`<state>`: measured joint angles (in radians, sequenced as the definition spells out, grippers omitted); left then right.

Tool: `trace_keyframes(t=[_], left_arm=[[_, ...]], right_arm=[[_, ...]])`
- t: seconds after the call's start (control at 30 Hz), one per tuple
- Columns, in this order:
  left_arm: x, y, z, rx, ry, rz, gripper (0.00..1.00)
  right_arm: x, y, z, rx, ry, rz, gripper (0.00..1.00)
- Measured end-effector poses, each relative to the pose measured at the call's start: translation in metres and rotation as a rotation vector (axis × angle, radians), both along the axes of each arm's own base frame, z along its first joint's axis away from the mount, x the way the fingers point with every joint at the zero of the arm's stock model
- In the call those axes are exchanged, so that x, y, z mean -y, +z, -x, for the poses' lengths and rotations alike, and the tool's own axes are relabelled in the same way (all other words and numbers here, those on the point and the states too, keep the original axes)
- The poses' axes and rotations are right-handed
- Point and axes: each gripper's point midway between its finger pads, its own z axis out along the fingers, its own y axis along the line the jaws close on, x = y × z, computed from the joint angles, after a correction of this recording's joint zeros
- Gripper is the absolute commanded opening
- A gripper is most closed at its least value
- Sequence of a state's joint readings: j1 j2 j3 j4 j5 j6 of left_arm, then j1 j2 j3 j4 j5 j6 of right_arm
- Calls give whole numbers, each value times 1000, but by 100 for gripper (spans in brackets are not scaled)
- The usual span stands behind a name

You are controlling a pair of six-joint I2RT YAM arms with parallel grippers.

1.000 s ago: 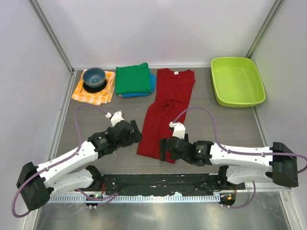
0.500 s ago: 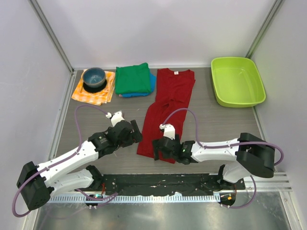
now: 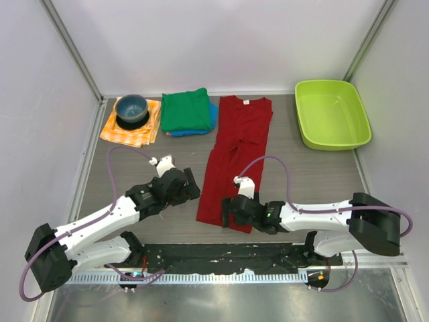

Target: Fold and stack the t-shirts

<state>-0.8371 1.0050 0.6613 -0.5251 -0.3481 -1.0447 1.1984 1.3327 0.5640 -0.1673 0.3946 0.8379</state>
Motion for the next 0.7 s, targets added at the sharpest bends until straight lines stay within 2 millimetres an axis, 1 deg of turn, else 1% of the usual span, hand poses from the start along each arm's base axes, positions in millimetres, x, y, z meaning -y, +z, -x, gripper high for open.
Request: trace_keyframes(t=[0.07, 0.2, 0.37, 0.47, 0.53, 0.57, 0.63, 0.7], left_arm=[[1, -3, 0, -6, -1, -7, 100], [2, -6, -1, -14, -4, -12, 100], [6, -9, -2, -22, -9, -12, 100], [8, -11, -3, -26, -15, -11, 100], [8, -12, -3, -28, -16, -12, 100], [9, -12, -3, -28, -16, -12, 100], [9, -13, -3, -29, -17, -11, 100], [10, -12, -3, -28, -18, -9, 100]], right_arm=[[6, 1, 4, -10, -9, -6, 100], [24, 0, 14, -39, -33, 17, 100], [64, -3, 29, -87, -73, 122, 99], [81, -3, 33, -98, -81, 188, 100], [81, 3, 32, -89, -79, 213, 100], [76, 8, 29, -79, -73, 214, 100], [63, 19, 24, -61, -55, 211, 100], [43, 28, 15, -36, -29, 225, 100]])
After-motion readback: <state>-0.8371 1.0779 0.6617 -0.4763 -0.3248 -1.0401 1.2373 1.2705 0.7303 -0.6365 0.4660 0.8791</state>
